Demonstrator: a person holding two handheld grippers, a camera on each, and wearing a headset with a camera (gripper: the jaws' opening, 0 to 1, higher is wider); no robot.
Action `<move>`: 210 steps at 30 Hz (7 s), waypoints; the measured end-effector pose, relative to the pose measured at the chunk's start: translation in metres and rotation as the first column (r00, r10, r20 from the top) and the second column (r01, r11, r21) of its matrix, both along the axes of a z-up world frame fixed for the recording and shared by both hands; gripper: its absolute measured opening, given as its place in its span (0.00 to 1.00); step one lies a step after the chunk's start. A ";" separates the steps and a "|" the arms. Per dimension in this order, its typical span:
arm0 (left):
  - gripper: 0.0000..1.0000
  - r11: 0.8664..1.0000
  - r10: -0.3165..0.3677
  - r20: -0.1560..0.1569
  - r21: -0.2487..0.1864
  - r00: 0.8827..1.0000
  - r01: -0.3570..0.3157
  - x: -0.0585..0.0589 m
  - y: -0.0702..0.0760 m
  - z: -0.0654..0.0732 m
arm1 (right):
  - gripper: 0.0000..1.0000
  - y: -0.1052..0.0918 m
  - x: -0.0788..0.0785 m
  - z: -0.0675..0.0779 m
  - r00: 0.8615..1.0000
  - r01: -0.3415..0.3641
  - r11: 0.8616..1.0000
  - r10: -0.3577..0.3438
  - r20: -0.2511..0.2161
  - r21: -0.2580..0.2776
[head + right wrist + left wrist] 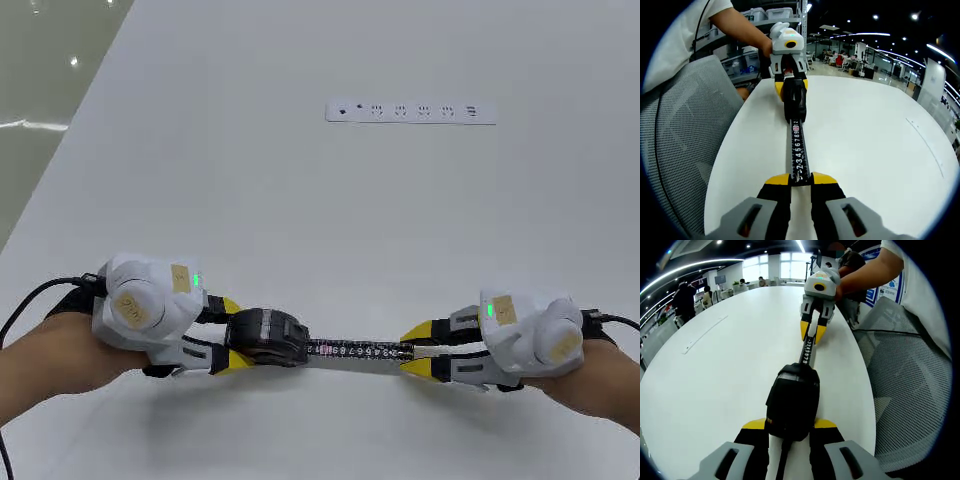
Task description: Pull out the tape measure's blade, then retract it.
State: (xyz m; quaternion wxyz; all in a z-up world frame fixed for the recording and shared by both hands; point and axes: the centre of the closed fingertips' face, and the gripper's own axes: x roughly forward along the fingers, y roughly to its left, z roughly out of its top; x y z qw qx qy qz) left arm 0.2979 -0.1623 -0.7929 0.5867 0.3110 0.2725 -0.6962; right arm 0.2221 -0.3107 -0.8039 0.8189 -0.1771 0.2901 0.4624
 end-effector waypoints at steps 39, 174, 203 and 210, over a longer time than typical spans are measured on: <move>0.28 1.000 -0.001 0.001 0.006 1.000 0.001 0.001 -0.001 -0.001 | 0.12 -0.079 -0.040 -0.004 0.996 0.063 0.994 -0.069 -0.057 -0.094; 0.93 0.854 0.500 -0.164 -0.071 0.850 -0.516 -0.018 0.040 0.036 | 0.86 -0.089 -0.072 0.030 0.856 0.507 0.862 -0.503 -0.120 0.005; 0.99 0.740 0.621 -0.199 -0.167 0.758 -0.651 -0.035 0.062 0.048 | 0.94 -0.098 -0.090 0.050 0.781 0.624 0.779 -0.618 -0.088 0.064; 0.99 0.732 0.633 -0.199 -0.161 0.749 -0.662 -0.036 0.062 0.047 | 0.94 -0.099 -0.092 0.048 0.777 0.628 0.775 -0.623 -0.091 0.064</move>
